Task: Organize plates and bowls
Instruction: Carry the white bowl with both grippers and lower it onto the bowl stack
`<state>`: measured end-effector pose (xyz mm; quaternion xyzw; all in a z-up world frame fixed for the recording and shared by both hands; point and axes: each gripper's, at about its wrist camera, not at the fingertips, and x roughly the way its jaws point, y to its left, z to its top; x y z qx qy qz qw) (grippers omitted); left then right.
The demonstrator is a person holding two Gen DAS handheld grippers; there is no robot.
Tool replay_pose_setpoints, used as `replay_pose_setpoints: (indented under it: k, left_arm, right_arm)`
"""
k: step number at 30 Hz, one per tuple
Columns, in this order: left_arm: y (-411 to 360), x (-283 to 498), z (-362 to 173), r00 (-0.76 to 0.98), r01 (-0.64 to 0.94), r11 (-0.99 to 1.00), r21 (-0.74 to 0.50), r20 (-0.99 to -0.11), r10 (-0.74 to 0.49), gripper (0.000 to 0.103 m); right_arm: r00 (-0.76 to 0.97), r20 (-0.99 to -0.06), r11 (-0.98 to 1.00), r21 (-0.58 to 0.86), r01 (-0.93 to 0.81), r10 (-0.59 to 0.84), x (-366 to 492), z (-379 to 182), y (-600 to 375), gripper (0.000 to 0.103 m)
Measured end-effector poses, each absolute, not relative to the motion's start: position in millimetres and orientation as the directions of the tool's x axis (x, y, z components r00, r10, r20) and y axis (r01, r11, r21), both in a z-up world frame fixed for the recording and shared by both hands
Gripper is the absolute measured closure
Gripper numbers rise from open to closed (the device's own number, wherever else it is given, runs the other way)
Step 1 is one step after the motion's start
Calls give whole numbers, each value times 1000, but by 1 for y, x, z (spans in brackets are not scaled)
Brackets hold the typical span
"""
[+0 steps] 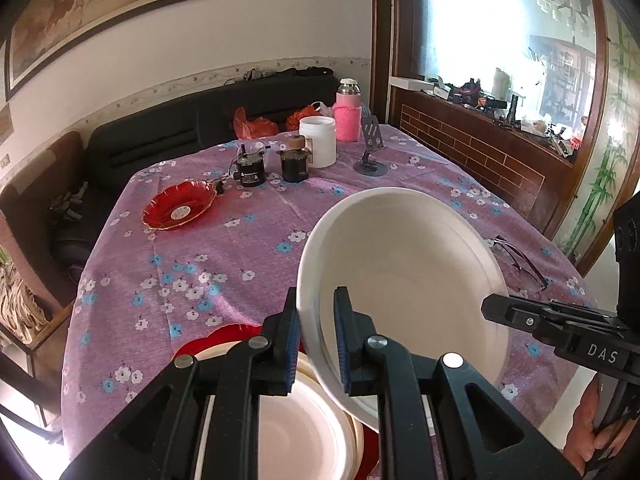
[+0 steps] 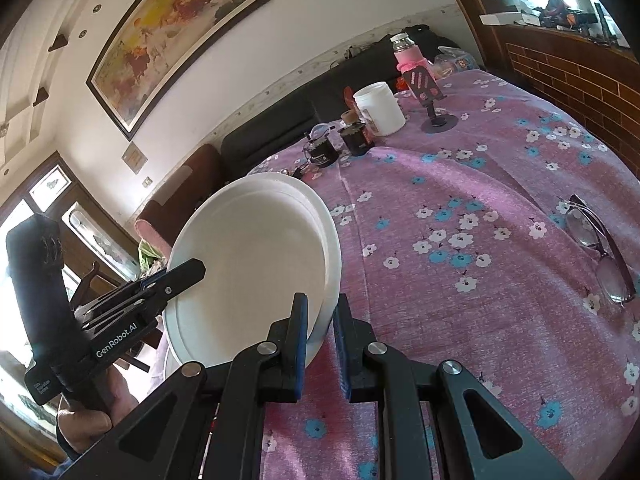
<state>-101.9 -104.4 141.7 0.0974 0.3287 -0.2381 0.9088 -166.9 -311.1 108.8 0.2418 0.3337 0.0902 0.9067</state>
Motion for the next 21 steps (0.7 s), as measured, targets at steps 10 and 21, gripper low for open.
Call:
replay_pose_setpoints:
  k: [10, 21]
  left_arm:
    - [-87, -108, 147, 684, 483, 876, 3, -626, -375, 89]
    - [-39, -125, 154, 701, 436, 899, -45, -610, -370, 88]
  right_arm:
    - [764, -553, 873, 486, -28, 332, -169, 117, -298, 89]
    - [742, -537, 871, 476, -125, 400, -174, 131, -262, 88]
